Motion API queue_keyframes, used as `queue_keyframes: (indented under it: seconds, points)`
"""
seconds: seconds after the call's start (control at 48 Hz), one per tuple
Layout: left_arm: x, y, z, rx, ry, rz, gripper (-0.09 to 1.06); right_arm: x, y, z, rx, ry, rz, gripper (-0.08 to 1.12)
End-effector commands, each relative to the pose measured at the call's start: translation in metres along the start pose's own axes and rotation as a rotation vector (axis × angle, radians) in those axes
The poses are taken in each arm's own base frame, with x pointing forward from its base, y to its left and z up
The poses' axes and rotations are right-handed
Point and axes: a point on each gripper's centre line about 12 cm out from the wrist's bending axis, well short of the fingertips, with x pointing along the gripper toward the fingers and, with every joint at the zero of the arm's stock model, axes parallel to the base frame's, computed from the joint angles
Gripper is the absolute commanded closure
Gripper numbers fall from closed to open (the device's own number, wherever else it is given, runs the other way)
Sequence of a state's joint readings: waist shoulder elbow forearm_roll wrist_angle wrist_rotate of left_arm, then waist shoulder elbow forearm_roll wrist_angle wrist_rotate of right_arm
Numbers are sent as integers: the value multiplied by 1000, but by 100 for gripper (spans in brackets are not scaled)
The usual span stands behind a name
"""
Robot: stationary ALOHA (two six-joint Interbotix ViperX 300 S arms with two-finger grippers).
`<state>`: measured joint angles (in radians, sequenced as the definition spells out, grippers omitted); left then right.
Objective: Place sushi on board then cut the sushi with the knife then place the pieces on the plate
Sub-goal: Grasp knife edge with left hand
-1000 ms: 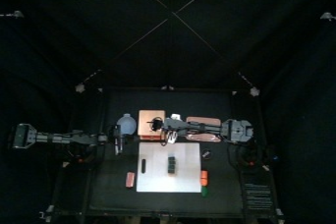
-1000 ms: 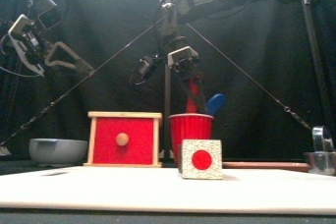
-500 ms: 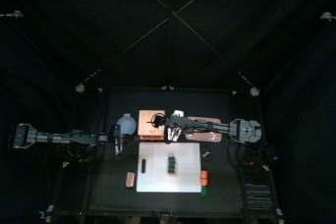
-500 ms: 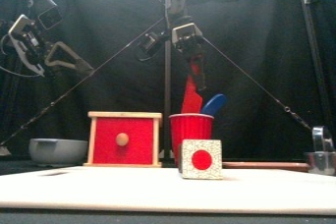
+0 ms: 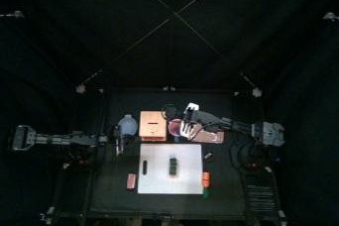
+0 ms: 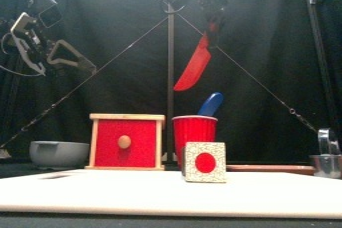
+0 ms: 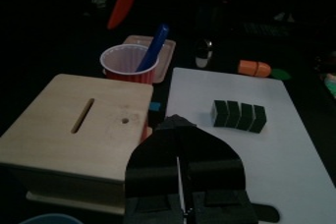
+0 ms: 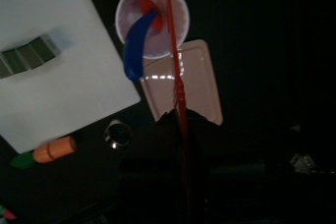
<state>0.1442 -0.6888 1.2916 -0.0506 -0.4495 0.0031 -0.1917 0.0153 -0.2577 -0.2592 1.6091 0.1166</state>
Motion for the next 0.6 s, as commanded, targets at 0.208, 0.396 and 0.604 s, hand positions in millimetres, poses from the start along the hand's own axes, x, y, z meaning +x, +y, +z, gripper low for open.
queue_keyframes:
  seconds: [0.208, 0.396, 0.604]
  points:
    - [-2, 0, 24, -5, -92, 0, 100, -66, 3, -37, 67, -311, 39, 64]
    - [-2, 0, 27, -2, -101, 0, 100, -70, 18, -61, 115, -485, 147, 64]
    - [0, -1, 35, -1, -123, -3, 100, -53, 34, -83, 120, -618, 244, 64]
